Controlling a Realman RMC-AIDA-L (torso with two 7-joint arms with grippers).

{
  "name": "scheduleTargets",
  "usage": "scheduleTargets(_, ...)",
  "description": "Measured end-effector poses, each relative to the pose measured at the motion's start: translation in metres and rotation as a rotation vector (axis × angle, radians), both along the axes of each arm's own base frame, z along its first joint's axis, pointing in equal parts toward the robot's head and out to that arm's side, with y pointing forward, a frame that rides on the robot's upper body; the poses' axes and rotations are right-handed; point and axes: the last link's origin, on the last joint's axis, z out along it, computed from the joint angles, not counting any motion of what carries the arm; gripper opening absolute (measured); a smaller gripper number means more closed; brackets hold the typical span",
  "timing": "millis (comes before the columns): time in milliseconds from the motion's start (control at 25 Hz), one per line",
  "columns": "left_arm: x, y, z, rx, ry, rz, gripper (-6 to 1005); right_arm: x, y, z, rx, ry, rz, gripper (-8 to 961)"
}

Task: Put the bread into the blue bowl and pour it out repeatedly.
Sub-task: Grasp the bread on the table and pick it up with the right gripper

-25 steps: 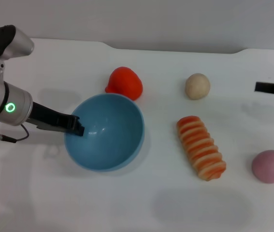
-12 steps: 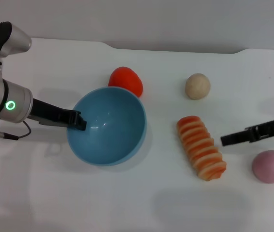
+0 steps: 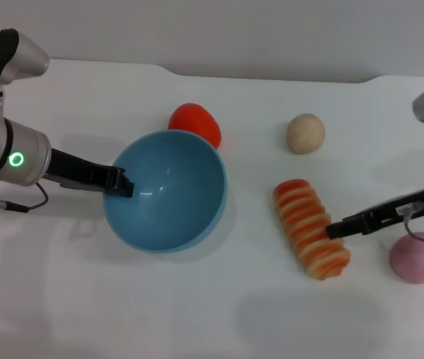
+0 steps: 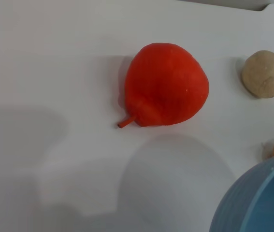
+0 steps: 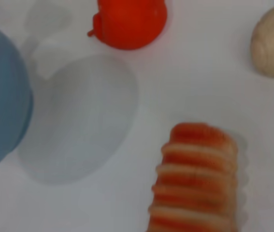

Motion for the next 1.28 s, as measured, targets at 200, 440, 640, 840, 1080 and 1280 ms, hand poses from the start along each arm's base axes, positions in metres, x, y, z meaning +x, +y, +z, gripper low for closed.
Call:
scheduleTargets(200,-0.001,0.0,0.001,0.003,0.0,0.002,-1,-0.006,0.011,-0.013,0.026,-0.017,0.007,322)
scheduleTargets(440,0.001,0.003,0.004,0.011,0.001,-0.003,-1,-0.015,0.019,-0.026,0.043,-0.006,0.002,319)
scheduleTargets(640,0.004,0.003,0.004,0.003,-0.003,-0.009,0,-0.019,0.017,-0.038,0.057,0.047,-0.039,316)
scheduleTargets(840,0.004,0.001,0.004,-0.001,-0.004,-0.01,0,-0.014,0.015,-0.047,0.079,0.041,-0.051,314)
scheduleTargets(1080,0.003,-0.001,0.004,-0.002,-0.004,-0.009,0,-0.01,0.014,-0.049,0.093,0.03,-0.057,311)
scheduleTargets(1280,0.003,-0.003,0.003,-0.015,-0.003,-0.011,-1,-0.009,0.012,-0.046,0.097,0.063,-0.039,308)
